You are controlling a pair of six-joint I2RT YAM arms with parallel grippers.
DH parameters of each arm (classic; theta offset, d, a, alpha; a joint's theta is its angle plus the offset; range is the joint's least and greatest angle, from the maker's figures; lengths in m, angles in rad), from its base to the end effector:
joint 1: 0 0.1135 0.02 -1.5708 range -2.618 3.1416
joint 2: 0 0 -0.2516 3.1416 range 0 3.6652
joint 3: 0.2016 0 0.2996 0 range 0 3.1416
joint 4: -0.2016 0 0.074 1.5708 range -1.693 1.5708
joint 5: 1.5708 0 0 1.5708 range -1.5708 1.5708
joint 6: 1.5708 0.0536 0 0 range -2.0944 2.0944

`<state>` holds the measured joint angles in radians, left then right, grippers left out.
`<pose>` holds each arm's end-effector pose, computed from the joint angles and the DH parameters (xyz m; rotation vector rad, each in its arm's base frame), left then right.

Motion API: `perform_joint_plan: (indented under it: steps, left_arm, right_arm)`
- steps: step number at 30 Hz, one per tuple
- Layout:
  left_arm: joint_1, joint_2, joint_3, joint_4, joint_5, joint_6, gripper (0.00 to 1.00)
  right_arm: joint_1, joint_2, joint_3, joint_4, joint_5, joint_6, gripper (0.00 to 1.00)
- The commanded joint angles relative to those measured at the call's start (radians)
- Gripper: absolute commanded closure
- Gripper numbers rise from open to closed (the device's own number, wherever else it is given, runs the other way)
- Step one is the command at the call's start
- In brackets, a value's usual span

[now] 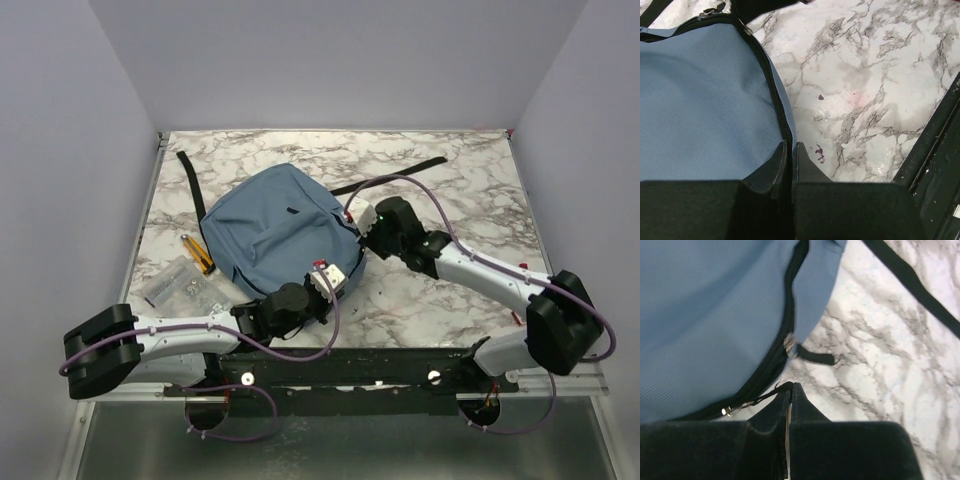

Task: Pack the student bag
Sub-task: Zip the student bag at the center of the board.

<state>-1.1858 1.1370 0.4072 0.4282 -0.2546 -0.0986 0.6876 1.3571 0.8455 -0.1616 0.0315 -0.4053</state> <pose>0.1226 -0.2667 0.1534 0.8318 1.7234 -0.6448 0.2729 0.2219 0.1884 -1.1527 1.9279 0.1171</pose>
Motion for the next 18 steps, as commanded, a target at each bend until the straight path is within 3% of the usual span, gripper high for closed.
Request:
perform_joint_plan:
  steps: [1, 9, 14, 15, 17, 18]
  left_arm:
    - [-0.010, -0.045, -0.062, -0.009, 0.071, -0.036, 1.00]
    - [-0.043, -0.071, -0.102, -0.009, 0.078, -0.070, 1.00]
    - [-0.043, -0.065, -0.065, -0.010, 0.101, -0.067, 1.00]
    - [-0.043, -0.063, -0.053, -0.011, 0.109, -0.075, 1.00]
    - [-0.040, -0.059, -0.027, -0.014, 0.146, -0.105, 0.81]
    - [-0.038, -0.060, -0.012, -0.023, 0.174, -0.125, 0.67]
  right_arm:
    - [-0.043, 0.148, 0.156, -0.054, 0.241, -0.079, 1.00]
    - [-0.110, 0.372, 0.370, -0.073, 0.258, -0.155, 1.00]
    - [-0.109, 0.408, 0.471, -0.191, 0.215, -0.052, 0.99]
    - [-0.109, 0.392, 0.460, -0.216, 0.211, -0.029, 0.97]
    - [-0.109, 0.340, 0.398, -0.220, 0.248, 0.048, 0.71]
    - [-0.108, 0.302, 0.357, -0.201, 0.266, 0.104, 0.64]
